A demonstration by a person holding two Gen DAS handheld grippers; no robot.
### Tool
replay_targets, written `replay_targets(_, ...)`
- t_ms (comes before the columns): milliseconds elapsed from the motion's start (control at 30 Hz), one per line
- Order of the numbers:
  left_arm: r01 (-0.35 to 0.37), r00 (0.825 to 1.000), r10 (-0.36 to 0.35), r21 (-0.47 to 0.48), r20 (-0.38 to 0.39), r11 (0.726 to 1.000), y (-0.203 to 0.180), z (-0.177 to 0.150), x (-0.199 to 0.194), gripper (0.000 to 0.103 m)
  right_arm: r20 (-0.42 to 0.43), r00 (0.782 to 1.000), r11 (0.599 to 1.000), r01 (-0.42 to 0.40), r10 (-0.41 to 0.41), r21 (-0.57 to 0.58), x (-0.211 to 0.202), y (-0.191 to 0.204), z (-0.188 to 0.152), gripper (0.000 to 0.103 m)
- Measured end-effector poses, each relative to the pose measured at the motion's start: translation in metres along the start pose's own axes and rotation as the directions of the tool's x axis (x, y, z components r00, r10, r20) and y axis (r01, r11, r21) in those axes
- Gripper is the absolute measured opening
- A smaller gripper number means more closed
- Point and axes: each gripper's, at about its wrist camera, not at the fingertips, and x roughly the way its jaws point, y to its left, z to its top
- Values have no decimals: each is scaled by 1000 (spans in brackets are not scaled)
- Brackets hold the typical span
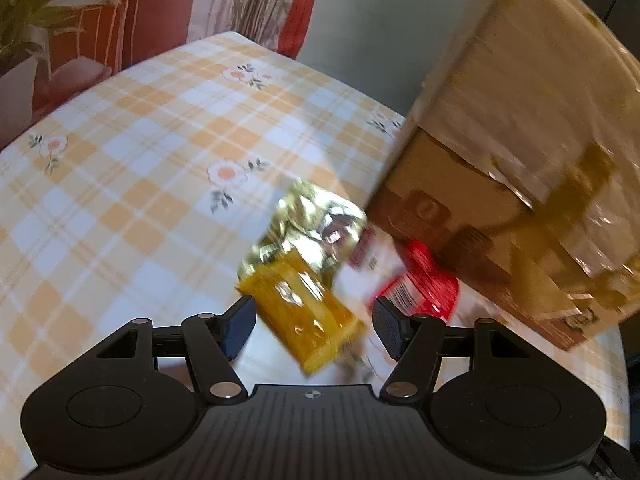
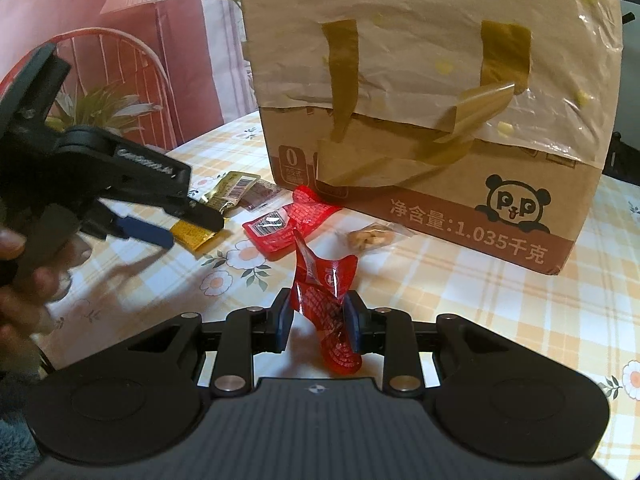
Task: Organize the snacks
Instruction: 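Grasp the yellow snack packet with the left gripper while the right gripper holds the red packet, then carry both packets over the box and open both grippers to drop them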
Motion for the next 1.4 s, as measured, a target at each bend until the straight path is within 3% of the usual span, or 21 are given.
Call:
replay_targets(133, 8, 1000, -8, 18, 11, 1000, 1, 13, 11, 66, -2, 1000, 1000, 0, 0, 0, 0, -1, 1, 29)
replay_targets(367, -66, 997, 55, 205, 61, 977, -18, -8, 7, 62, -3, 1000, 1000, -2, 2, -4, 0, -2, 0, 29)
replay_targets(400, -81, 995, 66, 227, 73, 970, -19, -12, 7, 56, -2, 1000, 1000, -3, 3, -3, 0, -2, 0, 29)
replay_targets(433, -109, 992, 89, 256, 88, 961, -20, -16, 5, 44, -2, 1000, 1000, -3, 3, -3, 0, -2, 0, 30)
replay_targets(500, -140, 988, 116, 263, 105, 955, -17, -18, 2, 38, -1, 1000, 1000, -1, 1, -7, 1, -1, 0, 30)
replay_targets(600, -120, 990, 101, 209, 103, 970, -7, -15, -5, 34, -1, 1000, 1000, 0, 0, -11, 1, -1, -1, 30)
replay_targets(1000, -14, 987, -24, 236, 157, 972, -14, -31, -48, 34, 37, 999, 1000, 3, -2, -23, -12, 2, 5, 29)
replay_targets(1233, 23, 978, -76, 264, 195, 964, -21, -31, -62, 34, 67, 998, 999, 15, -12, -39, -24, 5, 11, 29)
replay_targets(1400, 36, 957, -117, 289, 266, 957, -26, -21, -85, 34, 127, 992, 999, 0, 5, -43, -41, 6, 23, 29)
